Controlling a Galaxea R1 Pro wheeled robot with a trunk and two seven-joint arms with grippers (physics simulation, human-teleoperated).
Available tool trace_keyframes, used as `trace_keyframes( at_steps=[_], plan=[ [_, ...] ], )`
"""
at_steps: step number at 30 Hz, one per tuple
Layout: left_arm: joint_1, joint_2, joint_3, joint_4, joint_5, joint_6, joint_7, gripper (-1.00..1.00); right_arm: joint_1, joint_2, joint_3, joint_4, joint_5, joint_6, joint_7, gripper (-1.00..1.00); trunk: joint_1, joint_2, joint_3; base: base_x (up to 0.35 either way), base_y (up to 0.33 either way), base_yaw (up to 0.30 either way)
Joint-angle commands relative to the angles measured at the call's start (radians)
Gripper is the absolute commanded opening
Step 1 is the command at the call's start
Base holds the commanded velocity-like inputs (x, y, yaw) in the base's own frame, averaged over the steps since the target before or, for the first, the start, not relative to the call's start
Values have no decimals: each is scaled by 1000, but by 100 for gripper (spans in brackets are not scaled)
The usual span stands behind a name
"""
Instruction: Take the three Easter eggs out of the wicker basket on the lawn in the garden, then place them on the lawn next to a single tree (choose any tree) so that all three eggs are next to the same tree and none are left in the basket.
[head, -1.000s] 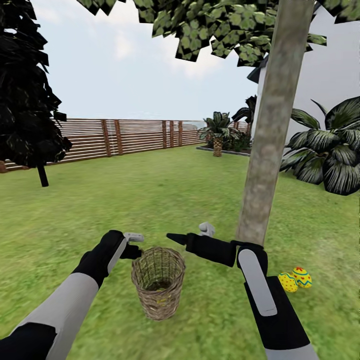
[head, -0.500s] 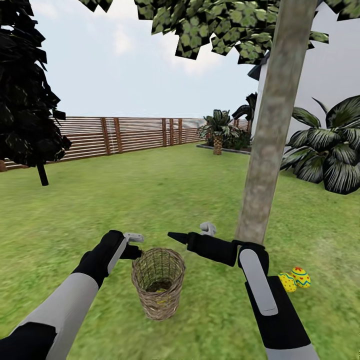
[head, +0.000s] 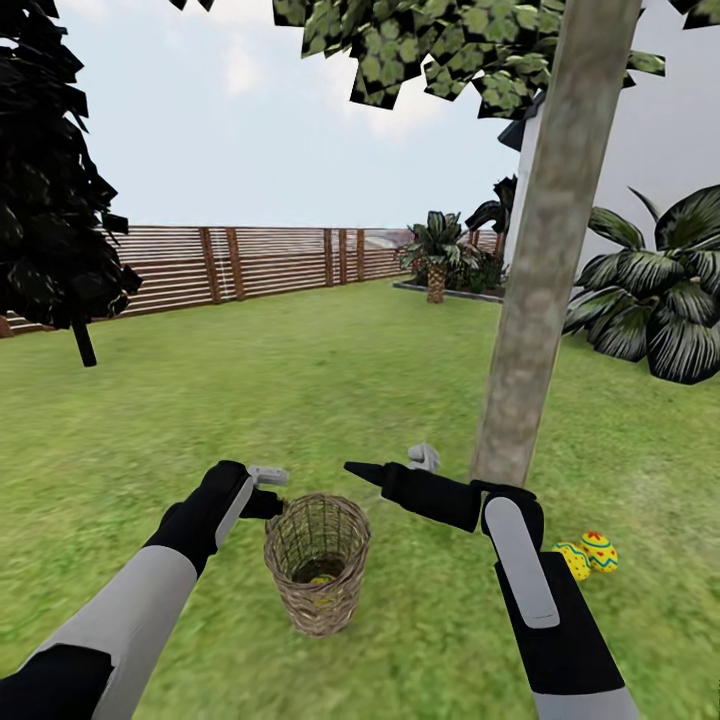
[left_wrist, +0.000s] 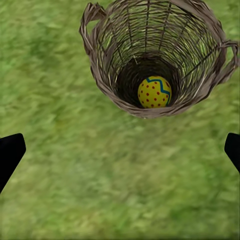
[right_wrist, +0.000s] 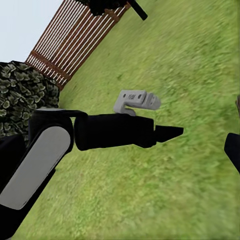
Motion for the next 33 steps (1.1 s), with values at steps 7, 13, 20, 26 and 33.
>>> trace_keyframes(
  at_steps=[7,13,20,26,33],
  plan=[
    [-1,1,-3,-1,8,4,6,100,-1,1,-2,3,10,4,10,100,-27,49,9,0,0,0],
    [-1,1,-3,-1,8,4,6,100,-1,1,-3,3,9,4,10,100,-50,91,18,0,0,0],
    [-1,1,-4,-1,8,4,6,100,-1,1,-3,3,10,4,10,100,-77,140,29,0,0,0],
    [-1,1,-4,-1,8,4,6,100,-1,1,-3,4,9,4,11,100,-100,182,38,0,0,0],
    [-1,1,-4,0,8,4,6,100,-1,1,-11,4,9,4,11,100,-127,231,49,0,0,0]
  ],
)
